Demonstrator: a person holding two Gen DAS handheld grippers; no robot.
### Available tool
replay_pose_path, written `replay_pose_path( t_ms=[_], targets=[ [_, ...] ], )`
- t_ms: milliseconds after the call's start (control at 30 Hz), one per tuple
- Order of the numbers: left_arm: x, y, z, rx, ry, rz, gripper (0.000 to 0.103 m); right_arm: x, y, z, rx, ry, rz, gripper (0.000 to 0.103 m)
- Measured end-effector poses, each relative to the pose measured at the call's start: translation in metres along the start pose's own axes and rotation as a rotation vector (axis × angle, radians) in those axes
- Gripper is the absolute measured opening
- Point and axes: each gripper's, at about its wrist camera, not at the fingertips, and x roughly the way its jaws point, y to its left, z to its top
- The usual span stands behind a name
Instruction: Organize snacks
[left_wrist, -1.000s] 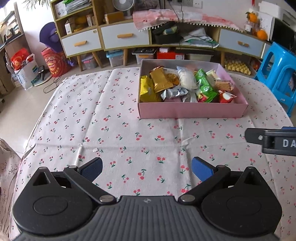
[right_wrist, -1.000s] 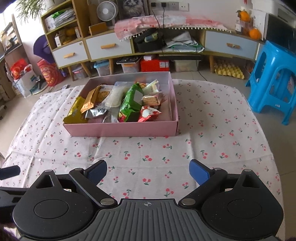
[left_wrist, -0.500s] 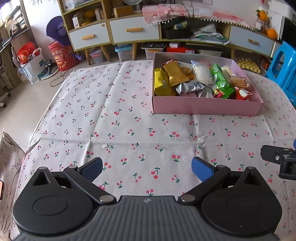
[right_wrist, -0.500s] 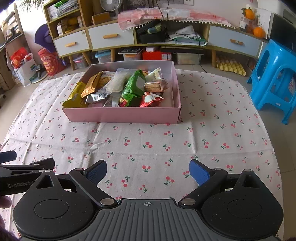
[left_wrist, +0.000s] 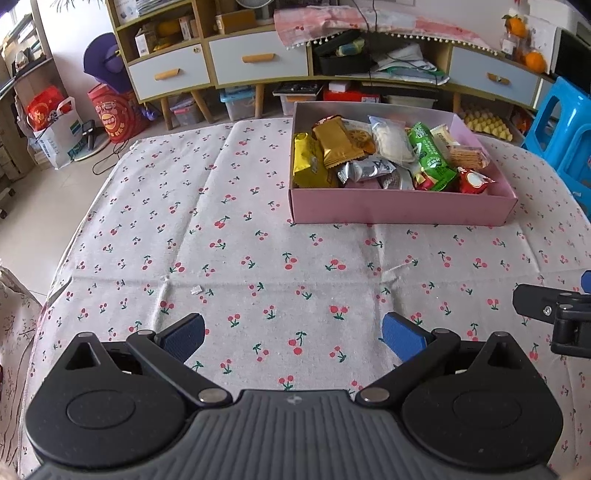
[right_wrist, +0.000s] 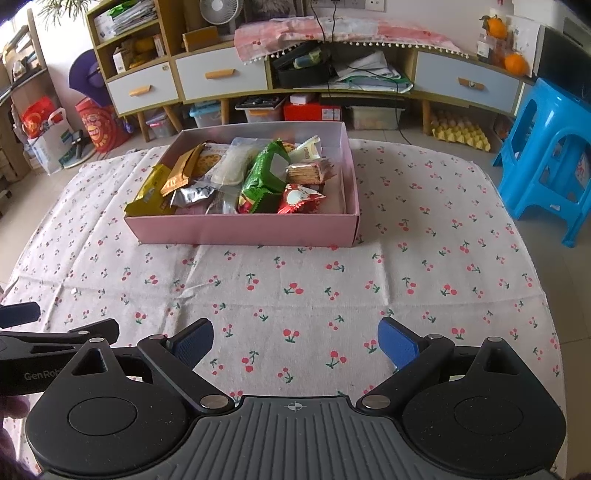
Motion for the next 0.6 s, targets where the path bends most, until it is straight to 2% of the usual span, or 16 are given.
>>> replay_pose_path(
  t_ms=[600],
  targets=[
    [-0.0003, 0.0008, 0.0007, -0.001, -0.002, -0.007, 0.103, -0.0005, 0.0003, 0.0005, -0.002, 0.0, -0.001, 0.097]
  ],
)
